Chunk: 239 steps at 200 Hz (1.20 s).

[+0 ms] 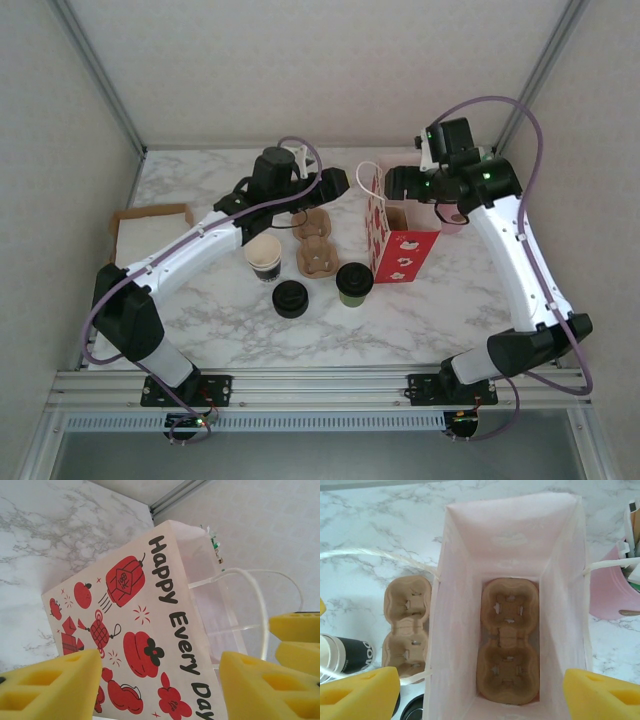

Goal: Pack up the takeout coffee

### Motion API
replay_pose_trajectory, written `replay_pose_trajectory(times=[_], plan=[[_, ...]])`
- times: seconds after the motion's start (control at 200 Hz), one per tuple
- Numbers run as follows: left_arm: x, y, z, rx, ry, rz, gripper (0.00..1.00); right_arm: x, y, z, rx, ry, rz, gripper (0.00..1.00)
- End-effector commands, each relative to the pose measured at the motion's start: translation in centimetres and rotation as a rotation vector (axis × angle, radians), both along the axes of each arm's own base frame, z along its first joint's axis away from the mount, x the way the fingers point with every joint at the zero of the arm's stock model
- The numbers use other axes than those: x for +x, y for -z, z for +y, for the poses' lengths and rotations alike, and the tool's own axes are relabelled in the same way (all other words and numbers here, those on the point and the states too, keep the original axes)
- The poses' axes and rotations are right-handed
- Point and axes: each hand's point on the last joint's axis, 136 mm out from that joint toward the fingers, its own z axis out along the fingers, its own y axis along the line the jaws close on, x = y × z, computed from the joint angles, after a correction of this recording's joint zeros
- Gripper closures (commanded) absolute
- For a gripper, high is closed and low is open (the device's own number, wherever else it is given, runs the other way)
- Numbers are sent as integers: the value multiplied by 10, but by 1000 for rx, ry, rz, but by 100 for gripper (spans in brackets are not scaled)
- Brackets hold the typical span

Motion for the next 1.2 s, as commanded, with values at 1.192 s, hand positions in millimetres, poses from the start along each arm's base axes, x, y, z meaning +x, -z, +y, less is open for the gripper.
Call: replay_pose_trajectory(times=[1.192], plan=[[-26,-93,42,-54,-86,-231,0,-84,-61,-24,130,-16,-197,4]])
